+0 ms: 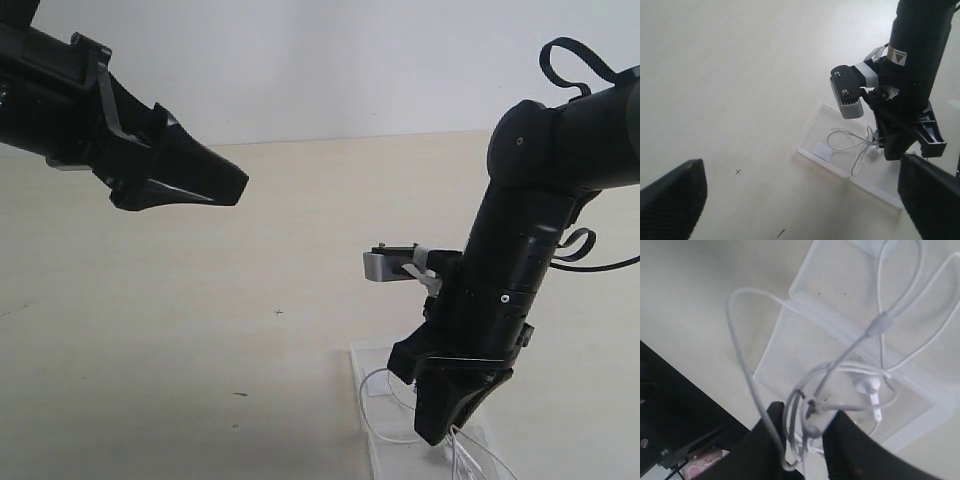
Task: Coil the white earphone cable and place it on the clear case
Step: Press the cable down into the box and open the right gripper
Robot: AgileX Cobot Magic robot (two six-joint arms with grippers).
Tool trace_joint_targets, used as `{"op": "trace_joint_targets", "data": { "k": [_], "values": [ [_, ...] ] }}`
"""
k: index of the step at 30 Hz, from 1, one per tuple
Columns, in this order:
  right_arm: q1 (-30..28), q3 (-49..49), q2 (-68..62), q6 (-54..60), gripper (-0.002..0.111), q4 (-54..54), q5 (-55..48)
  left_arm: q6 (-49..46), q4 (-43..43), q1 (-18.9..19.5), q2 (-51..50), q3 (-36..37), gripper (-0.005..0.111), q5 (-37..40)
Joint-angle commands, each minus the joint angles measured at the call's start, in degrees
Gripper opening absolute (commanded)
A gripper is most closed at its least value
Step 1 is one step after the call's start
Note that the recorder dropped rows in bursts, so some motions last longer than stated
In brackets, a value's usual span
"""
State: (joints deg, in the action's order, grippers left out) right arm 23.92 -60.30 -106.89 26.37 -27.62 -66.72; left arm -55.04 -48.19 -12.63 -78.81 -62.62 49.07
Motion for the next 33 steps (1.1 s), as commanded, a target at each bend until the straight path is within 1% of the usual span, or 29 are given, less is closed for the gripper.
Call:
{"op": "trace_joint_targets", "data": {
  "k": [1, 6, 18, 21, 23, 25, 26, 28, 33],
  "values": [
    [0.1, 0.2, -0.1, 0.6, 0.033, -0.3, 1.0, -0.3, -0.5, 0.1, 0.4, 0.0, 0.1, 0.3],
    [0.1, 0.2, -0.1, 0.6, 0.042, -0.4, 3.7, -0.3, -0.5, 0.1, 0.4, 0.0, 0.1, 0.4],
    [0.1, -4.1, -0.1, 0.1, 0.042, -0.2, 3.7, -0.3, -0.7, 0.1, 0.4, 0.0, 0.1, 1.1],
    [0.1, -4.3, -0.1, -0.7, 0.042, 2.3, 4.2, -0.3, -0.7, 0.1, 0.4, 0.0, 0.1, 1.2],
    [0.1, -4.3, -0.1, -1.1, 0.042, 6.1, 4.7, -0.3, -0.7, 0.1, 0.4, 0.0, 0.1, 1.5],
    [0.1, -4.3, -0.1, -4.6, 0.042, 7.7, 2.8, -0.3, -0.7, 0.1, 0.4, 0.0, 0.1, 1.5],
    [0.1, -4.3, -0.1, -6.1, 0.042, 6.5, 1.0, -0.3, -0.7, 0.1, 0.4, 0.0, 0.1, 1.5],
    [0.1, -4.3, -0.1, -5.9, 0.042, 5.2, -1.7, -0.3, -0.7, 0.1, 0.4, 0.0, 0.1, 1.5],
    [0.1, -4.3, -0.1, -5.9, 0.042, 4.0, -3.0, -0.3, -0.7, 0.1, 0.4, 0.0, 0.1, 1.5]
  ]
}}
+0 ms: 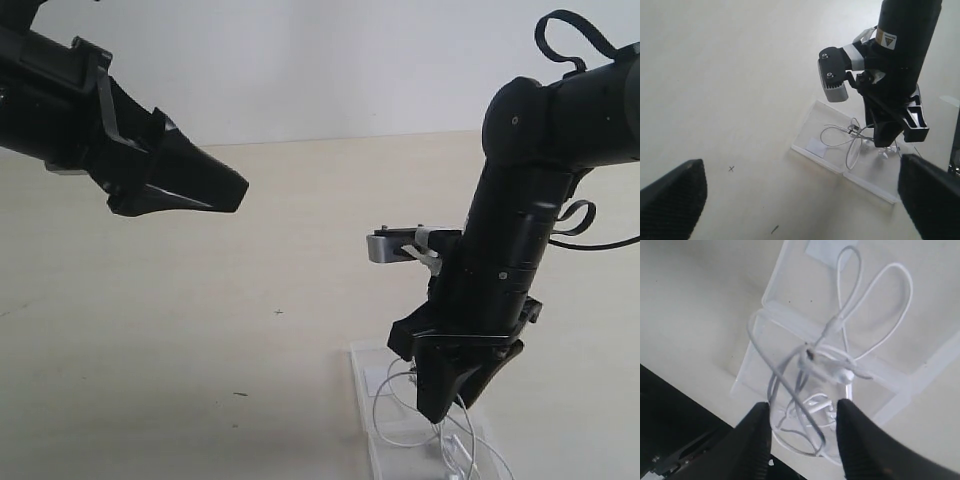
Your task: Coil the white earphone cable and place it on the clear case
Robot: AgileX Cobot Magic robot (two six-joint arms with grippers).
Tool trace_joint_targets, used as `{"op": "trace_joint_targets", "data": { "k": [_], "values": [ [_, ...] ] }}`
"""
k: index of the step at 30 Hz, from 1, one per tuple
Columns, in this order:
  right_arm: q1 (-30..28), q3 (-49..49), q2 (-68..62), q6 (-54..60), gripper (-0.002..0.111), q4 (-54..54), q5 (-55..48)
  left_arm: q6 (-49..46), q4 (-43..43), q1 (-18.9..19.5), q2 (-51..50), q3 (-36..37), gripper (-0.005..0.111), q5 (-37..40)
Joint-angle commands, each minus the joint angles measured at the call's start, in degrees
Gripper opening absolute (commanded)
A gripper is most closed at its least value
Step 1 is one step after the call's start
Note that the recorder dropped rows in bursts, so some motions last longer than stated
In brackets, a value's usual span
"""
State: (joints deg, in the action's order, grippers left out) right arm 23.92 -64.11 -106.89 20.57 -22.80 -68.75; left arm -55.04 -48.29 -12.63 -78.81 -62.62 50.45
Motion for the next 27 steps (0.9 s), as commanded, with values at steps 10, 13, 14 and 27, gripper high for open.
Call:
{"op": "trace_joint_targets", "data": {
  "k": [10, 13, 14, 27],
  "values": [
    [0.1, -2.3, 0.0, -0.1, 0.042, 2.2, -1.2, -0.3, -0.6, 0.1, 0.4, 0.0, 0.1, 0.1],
    [0.1, -3.8, 0.0, -0.1, 0.042, 3.2, -0.7, -0.3, -0.6, 0.1, 0.4, 0.0, 0.1, 0.2],
    [0.1, -4.3, 0.0, -0.3, 0.042, 3.6, -0.6, -0.3, -0.6, 0.1, 0.4, 0.0, 0.1, 0.2],
    [0.1, -11.0, 0.9, -2.5, 0.042, 6.9, -1.2, -0.3, -0.5, 0.1, 0.4, 0.0, 0.1, 0.8]
  ]
}}
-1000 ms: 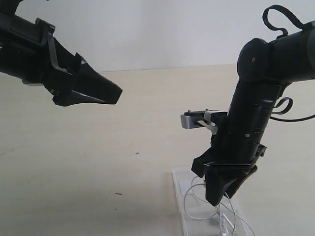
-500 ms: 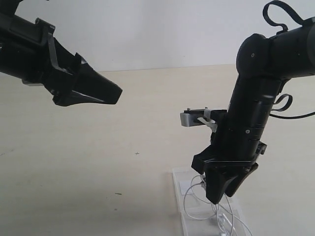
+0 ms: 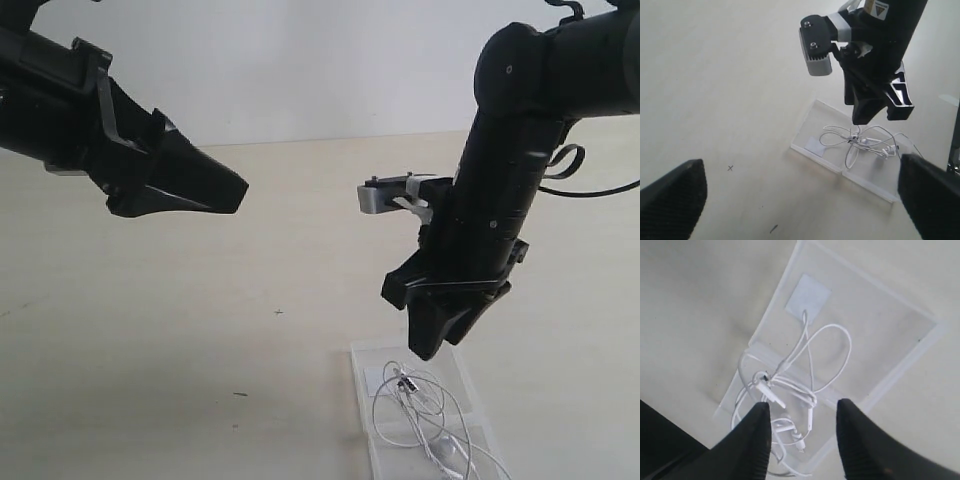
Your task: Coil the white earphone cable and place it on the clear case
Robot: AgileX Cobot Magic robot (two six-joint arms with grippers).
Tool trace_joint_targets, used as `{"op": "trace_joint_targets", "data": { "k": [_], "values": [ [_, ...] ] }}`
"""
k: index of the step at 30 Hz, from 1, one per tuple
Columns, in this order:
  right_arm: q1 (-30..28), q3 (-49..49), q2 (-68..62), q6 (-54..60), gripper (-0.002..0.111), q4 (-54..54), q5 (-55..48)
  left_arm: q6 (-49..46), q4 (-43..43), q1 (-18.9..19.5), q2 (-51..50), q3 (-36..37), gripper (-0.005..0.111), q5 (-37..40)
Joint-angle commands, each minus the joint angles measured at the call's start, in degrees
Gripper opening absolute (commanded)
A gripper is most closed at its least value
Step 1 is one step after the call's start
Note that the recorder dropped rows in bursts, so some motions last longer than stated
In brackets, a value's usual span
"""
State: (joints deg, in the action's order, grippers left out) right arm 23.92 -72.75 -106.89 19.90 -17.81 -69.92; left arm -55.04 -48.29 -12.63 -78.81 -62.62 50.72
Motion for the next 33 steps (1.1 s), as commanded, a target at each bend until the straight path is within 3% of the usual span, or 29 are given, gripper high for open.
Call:
{"op": "trace_joint_targets", "data": {
  "k": [1, 7, 14, 23, 33],
  "values": [
    [0.1, -2.7, 1.3, -2.4, 0.042, 2.3, 0.0, -0.3, -0.5, 0.1, 0.4, 0.0, 0.1, 0.6],
    [0.1, -3.2, 6.1, -3.5, 0.032, 5.5, 0.0, -0.3, -0.3, 0.1, 0.4, 0.0, 0.1, 1.2],
    [0.1, -2.3, 16.6, -3.5, 0.0, 6.2, 0.0, 0.0, -0.3, 0.1, 0.4, 0.0, 0.1, 2.1],
    [0.1, 11.1, 36.0, -3.5, 0.0, 6.0, 15.4, 0.0, -0.6, 0.1, 0.4, 0.0, 0.1, 6.0],
    [0.1, 30.7, 51.5, -3.5, 0.0, 6.0, 23.6, 0.0, -9.9, 0.1, 0.4, 0.0, 0.1, 11.0]
  ]
}}
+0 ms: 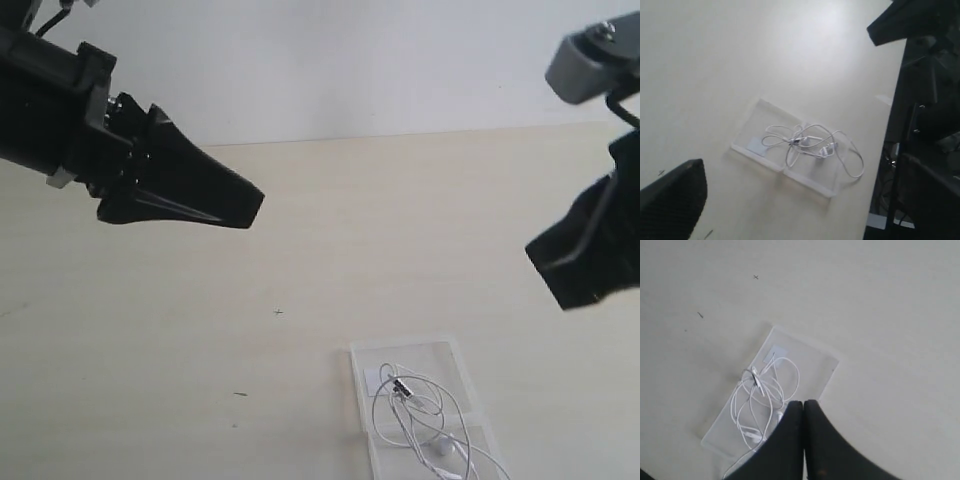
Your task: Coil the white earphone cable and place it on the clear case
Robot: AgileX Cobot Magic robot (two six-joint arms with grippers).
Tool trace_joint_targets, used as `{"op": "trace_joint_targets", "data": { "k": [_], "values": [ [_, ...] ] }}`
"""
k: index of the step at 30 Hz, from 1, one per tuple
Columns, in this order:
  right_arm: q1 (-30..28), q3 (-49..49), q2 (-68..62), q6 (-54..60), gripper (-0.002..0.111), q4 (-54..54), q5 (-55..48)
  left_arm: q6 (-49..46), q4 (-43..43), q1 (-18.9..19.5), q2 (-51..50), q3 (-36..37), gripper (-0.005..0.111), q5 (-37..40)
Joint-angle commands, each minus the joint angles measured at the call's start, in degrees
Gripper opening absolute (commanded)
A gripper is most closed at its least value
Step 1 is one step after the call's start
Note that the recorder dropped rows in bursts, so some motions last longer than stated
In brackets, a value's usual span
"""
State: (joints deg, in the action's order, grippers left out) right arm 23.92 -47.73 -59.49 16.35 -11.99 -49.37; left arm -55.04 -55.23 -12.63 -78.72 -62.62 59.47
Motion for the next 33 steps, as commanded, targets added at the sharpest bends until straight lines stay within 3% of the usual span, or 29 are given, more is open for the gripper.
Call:
{"op": "trace_joint_targets", "data": {
  "k": [1, 11, 15, 18, 25, 26, 33],
  "values": [
    [0.1, 6.6, 4.9, 0.0, 0.0, 0.0, 3.2, 0.1, -3.0, 0.1, 0.3, 0.0, 0.1, 3.1],
    [0.1, 9.1, 18.7, -1.5, 0.0, -6.1, 3.2, 7.9, -4.9, 0.0, 0.3, 0.0, 0.099, 9.4],
    [0.1, 9.1, 23.6, -1.5, 0.0, -6.1, 3.2, 7.9, -11.1, -0.4, 0.2, 1.9, 0.092, 8.5],
    [0.1, 9.1, 26.0, -1.5, 0.0, -6.1, 3.0, 7.2, -12.8, -1.3, 0.2, 3.7, 0.073, 7.3],
    [0.1, 9.1, 27.5, -1.5, 0.0, -6.3, 2.1, 7.1, -13.0, -3.0, 0.2, 7.1, 0.005, 10.5],
    [0.1, 9.1, 27.5, -1.5, 0.0, -6.3, 2.1, 5.5, -13.5, -3.0, 0.2, 7.6, 0.0, 10.5],
    [0.1, 9.1, 27.5, -1.3, 0.0, -6.3, 2.3, -4.7, -27.3, -3.4, 3.0, 14.5, 0.0, 10.5]
  ]
}}
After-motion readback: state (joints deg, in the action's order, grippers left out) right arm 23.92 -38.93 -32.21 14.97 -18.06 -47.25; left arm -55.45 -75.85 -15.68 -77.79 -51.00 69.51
